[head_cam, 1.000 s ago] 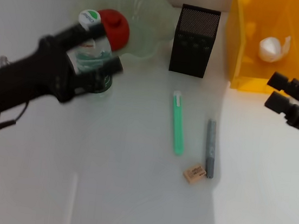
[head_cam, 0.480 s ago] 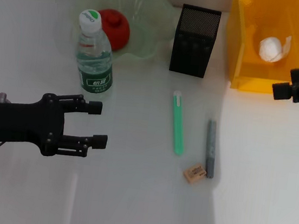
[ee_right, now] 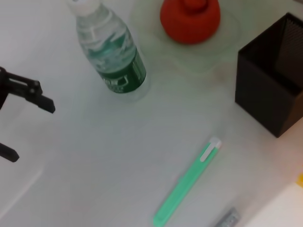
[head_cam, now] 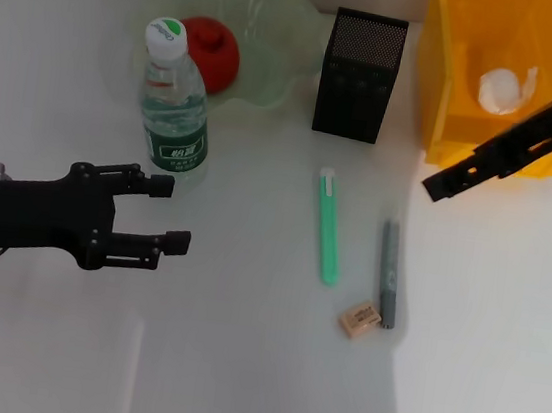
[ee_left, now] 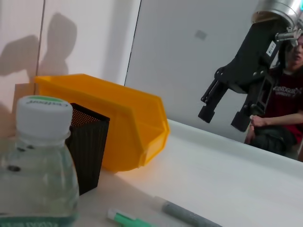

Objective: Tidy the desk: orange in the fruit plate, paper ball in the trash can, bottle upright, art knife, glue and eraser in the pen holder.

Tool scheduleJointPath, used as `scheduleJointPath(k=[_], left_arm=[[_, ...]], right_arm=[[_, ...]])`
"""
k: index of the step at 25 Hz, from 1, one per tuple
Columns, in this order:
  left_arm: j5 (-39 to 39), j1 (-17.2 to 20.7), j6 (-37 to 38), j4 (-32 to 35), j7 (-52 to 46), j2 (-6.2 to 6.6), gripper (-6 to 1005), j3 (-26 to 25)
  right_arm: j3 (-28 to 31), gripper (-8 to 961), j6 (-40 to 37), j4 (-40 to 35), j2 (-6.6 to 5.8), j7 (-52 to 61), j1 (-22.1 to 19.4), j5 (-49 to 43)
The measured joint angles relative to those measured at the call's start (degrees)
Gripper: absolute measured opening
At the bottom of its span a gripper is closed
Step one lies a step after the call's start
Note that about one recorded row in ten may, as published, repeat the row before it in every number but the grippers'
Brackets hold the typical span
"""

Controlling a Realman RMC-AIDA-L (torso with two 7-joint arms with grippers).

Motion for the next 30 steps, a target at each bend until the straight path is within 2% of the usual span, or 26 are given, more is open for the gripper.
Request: scheduleJointPath(k=[10, 17, 21, 30], left_arm=[[0.25, -0.33, -3.03, 0.01, -0.11, -0.85, 803, 0.51], [0.31, -0.24, -3.26, 0.01, -0.12, -0.89, 802, 0.58], [0.34, -0.11, -3.26, 0.01, -0.12, -1.15, 803, 0.58], [0.34, 0.06, -3.47, 0.01, 0.52, -1.9, 803, 0.32]], right_arm=[[-7.12, 838, 20.09, 25.13, 0.09, -0.03, 7.76, -2.53], [-9.3, 839, 31.72, 37.82, 0.37, 0.21, 12.7, -3.05], [-10.41, 839, 35.27, 42.11, 0.66, 0.2, 14.23, -2.69], [-23.12, 839, 43.45, 44.81, 0.9, 1.61, 13.83, 5.02]])
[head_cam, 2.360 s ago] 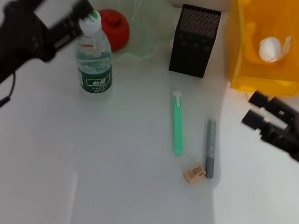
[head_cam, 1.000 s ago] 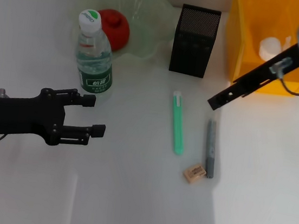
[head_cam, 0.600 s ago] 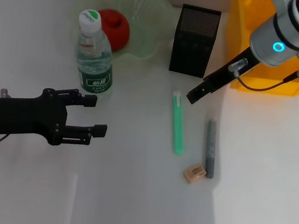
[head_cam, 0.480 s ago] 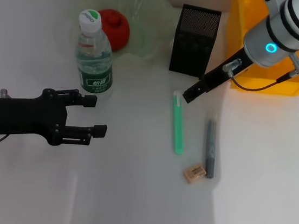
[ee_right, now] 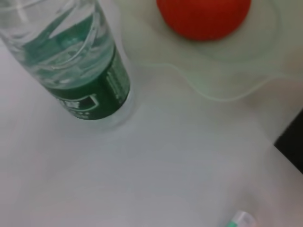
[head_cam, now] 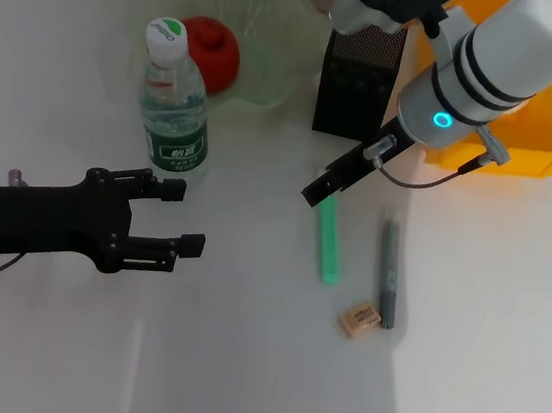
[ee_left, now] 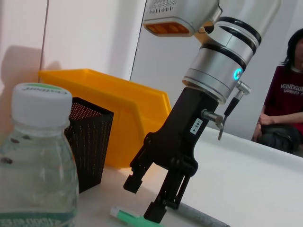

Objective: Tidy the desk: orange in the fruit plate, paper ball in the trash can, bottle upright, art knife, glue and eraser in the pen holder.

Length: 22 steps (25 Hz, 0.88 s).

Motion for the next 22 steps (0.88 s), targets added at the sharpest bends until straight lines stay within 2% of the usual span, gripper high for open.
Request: scheduleJointPath(k=[10, 22], left_arm=[[-0.01, -0.38, -2.17, -0.44, 0.1, -0.62, 802, 0.26], [0.0, -0.46, -2.88, -0.16, 0.15, -1.0, 803, 0.26]], right_arm=[[-10.5, 838, 4.07, -0.12, 0.0, 6.14, -0.08, 0.57], [-14.24, 833, 5.37, -0.55, 0.0, 6.43, 0.01, 2.0]])
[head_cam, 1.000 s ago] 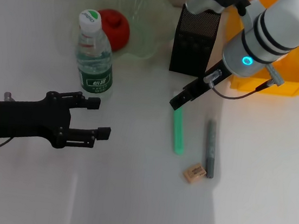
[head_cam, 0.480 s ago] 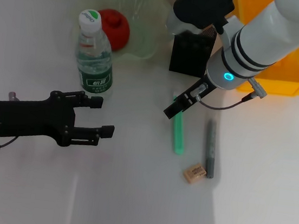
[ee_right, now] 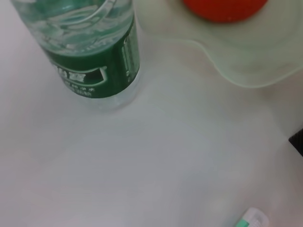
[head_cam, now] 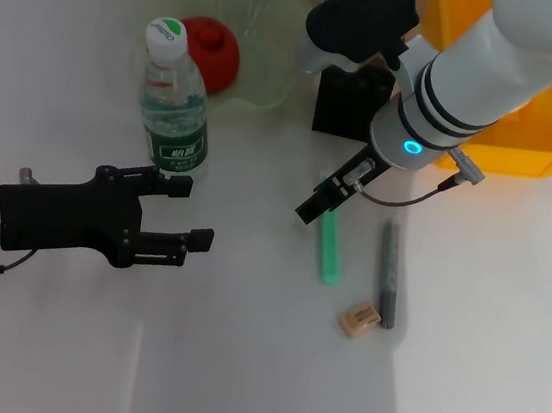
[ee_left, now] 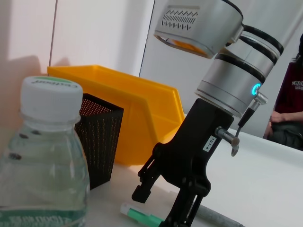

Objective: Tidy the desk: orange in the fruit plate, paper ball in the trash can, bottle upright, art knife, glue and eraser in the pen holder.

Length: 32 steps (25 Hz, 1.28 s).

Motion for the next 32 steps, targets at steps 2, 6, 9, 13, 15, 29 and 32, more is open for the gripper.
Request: scheduleJointPath(k=[2, 6, 9, 13, 15, 29, 32], left_arm=[[0.0, -0.03, 0.0, 0.04, 0.0, -0.07, 803, 0.0], [0.0, -0.04, 0.0, 0.1, 0.07, -0.15, 803, 0.0], [0.0, -0.07, 0.01, 0.1, 0.16, -0.22, 803, -0.01], [0.0, -0.14, 0.02, 0.1, 0.25, -0.22, 802, -0.26], [0.0, -0.14, 0.02, 0.09, 0.34, -0.21, 802, -0.32], [0.0, -0.12, -0.8, -0.01, 0.93, -0.42, 803, -0.09], [0.0, -0.12, -0.97, -0.24, 1.43, -0.45, 803, -0.05]], right_arm=[[-0.42, 822, 0.14, -0.02, 0.0, 0.0, -0.02, 0.34], [-1.45, 799, 0.8, -0.02, 0.0, 0.01, -0.17, 1.78], [-1.48, 782, 0.84, -0.02, 0.0, 0.01, -0.3, 1.95], [-1.52, 728, 0.85, -0.02, 0.0, -0.04, -0.23, 2.22], [-1.53, 653, 0.83, -0.07, 0.0, -0.08, -0.1, 2.24], [-1.66, 300, 0.69, -0.06, 0.0, -0.09, -0.25, 2.32], [-1.66, 287, 0.62, -0.04, 0.0, -0.05, -0.25, 2.73]])
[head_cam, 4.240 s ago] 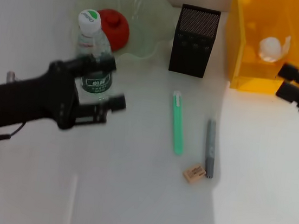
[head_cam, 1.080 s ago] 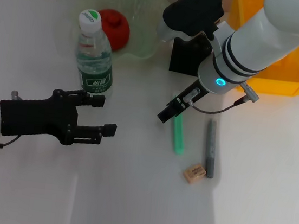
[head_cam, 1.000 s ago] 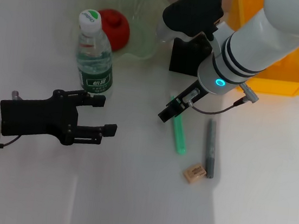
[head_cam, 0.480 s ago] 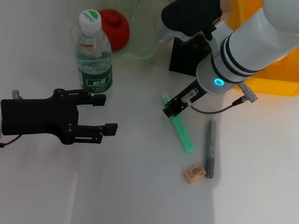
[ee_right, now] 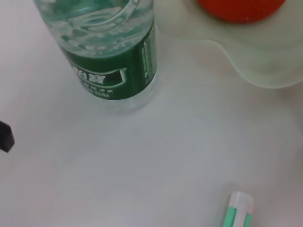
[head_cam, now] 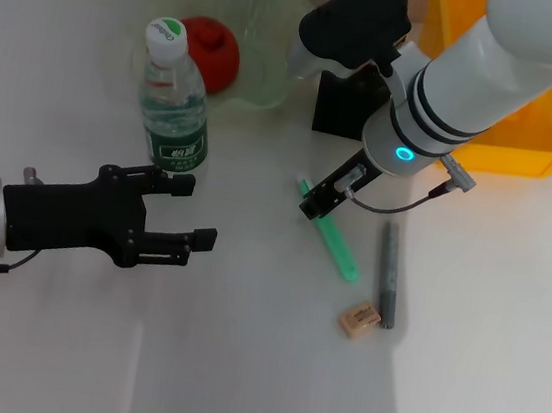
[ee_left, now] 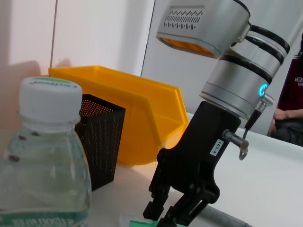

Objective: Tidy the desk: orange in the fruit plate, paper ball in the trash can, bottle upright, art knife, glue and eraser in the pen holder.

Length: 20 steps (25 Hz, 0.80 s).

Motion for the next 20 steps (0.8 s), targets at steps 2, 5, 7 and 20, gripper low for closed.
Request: scheduleJointPath(k=[2, 5, 7, 20], left_arm=[[0.0, 0.0, -0.03, -0.07, 0.1, 0.0, 804, 0.01], [0.0, 0.02, -0.07, -0.12, 0.13, 0.0, 804, 0.03], [0.0, 0.02, -0.07, -0.13, 0.15, 0.0, 804, 0.05], [0.0, 0.02, -0.07, -0.1, 0.24, -0.08, 803, 0.06]], right_arm=[[0.0, 279, -0.04, 0.0, 0.0, 0.01, 0.02, 0.15], [0.0, 266, -0.03, 0.06, 0.0, 0.0, 0.07, 0.15], [0.0, 257, -0.02, 0.1, 0.0, 0.0, 0.07, 0.15], [0.0, 203, -0.26, 0.08, 0.0, -0.21, -0.05, 0.15]])
